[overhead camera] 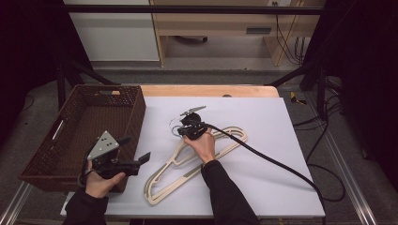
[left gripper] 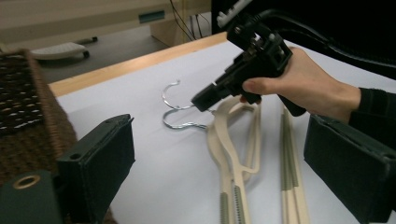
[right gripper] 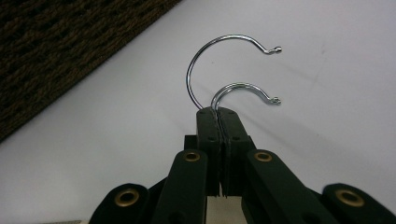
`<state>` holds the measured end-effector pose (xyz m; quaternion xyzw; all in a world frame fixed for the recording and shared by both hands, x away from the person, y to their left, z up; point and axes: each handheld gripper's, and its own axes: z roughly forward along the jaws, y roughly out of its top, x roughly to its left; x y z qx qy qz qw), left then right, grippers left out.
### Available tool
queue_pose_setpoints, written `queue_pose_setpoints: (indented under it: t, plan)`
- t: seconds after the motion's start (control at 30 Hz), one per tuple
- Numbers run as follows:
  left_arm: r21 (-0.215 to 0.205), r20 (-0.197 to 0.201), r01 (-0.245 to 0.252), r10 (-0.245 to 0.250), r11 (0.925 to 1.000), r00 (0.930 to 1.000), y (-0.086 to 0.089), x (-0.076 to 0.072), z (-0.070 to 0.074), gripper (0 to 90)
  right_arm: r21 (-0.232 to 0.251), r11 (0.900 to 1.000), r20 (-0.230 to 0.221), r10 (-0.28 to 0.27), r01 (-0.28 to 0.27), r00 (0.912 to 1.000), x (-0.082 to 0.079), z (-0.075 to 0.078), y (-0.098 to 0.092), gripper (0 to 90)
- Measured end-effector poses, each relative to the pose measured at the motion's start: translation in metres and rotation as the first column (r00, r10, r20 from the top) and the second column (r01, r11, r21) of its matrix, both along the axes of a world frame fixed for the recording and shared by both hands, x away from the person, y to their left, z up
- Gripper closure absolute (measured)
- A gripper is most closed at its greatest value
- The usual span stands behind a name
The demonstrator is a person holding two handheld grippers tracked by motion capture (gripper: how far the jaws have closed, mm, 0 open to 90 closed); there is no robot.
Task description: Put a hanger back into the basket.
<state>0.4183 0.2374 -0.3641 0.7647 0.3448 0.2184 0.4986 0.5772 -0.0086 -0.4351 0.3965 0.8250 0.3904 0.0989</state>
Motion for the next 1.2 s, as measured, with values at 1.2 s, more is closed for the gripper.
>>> queue_pose_setpoints:
  t: [1.2]
  plan:
    - [0.084, -0.326, 0.062, -0.031, 0.9945, 0.9449, -0.075, 0.072, -0.063, 42.9, 0.029, 0.998, 0.090, 0.059, -0.061, 0.9942, -0.031, 0.029, -0.012, 88.9]
